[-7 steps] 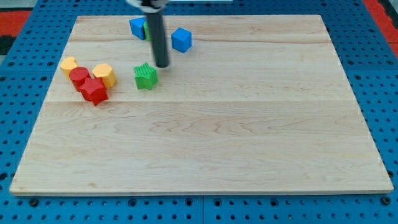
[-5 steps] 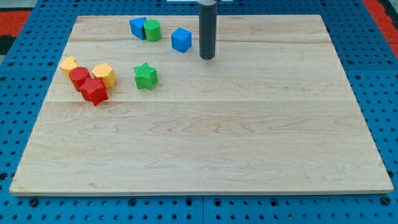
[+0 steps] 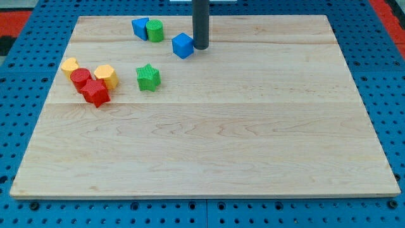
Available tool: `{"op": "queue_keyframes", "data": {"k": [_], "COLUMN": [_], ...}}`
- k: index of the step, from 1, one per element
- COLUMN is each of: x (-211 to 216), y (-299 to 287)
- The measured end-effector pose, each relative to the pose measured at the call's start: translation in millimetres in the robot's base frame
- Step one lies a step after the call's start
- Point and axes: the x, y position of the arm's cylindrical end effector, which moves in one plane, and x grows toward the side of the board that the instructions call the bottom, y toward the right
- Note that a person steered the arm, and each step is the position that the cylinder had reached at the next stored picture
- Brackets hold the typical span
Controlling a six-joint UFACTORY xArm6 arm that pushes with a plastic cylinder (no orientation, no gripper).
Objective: Push the blue cube above the green star
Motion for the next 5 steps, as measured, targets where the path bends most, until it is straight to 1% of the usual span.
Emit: {"op": "queue_keyframes", "data": {"k": [2, 3, 4, 5], "x": [-32, -21, -22, -17], "y": [8, -21, -42, -46]}}
